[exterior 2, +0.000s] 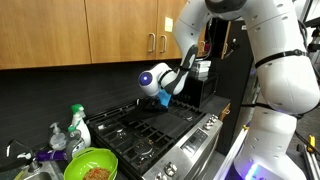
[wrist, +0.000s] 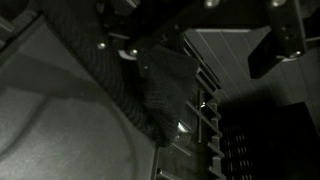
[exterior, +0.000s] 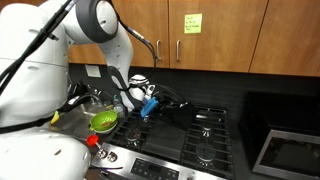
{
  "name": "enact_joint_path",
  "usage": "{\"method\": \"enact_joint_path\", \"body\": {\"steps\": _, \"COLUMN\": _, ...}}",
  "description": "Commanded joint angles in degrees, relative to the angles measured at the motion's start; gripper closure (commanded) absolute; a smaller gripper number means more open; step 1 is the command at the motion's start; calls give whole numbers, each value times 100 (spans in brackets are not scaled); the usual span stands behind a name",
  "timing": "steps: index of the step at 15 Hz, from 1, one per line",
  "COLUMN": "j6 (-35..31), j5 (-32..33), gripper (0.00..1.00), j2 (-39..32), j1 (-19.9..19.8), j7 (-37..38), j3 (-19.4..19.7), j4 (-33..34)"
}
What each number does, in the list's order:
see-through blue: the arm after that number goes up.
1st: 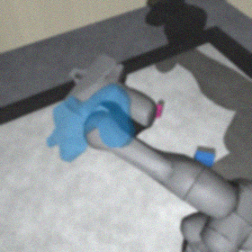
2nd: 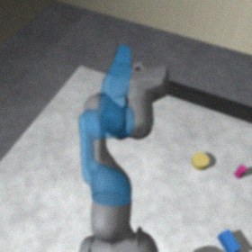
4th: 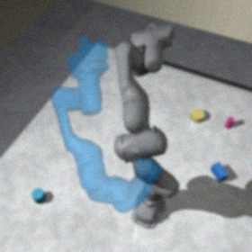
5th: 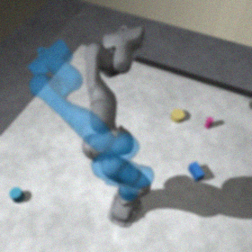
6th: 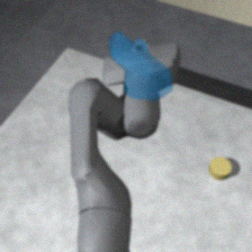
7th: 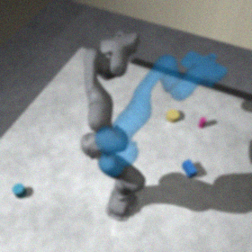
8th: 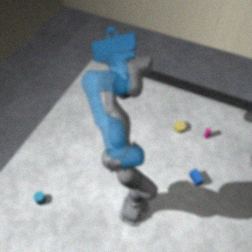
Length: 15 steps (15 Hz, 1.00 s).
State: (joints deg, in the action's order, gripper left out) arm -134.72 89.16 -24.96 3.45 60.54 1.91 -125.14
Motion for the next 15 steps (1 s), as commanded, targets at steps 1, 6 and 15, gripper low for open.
{"method": "enact_joint_path", "body": {"steps": 1, "j6": -7, "j5": 173, "gripper": 0, "j2": 10, "j1": -176, "j7": -183, "j3": -178, "j4": -14}}
{"method": "enact_joint_path", "body": {"steps": 6, "j6": 92, "j5": 330, "gripper": 0, "j2": -78, "j1": -282, "j7": -676, "j3": -138, "j4": 107}}
{"method": "enact_joint_path", "body": {"steps": 15, "j6": -503, "j5": -264, "gripper": 0, "j2": -34, "j1": -628, "j7": -1819, "j3": -248, "j4": 418}}
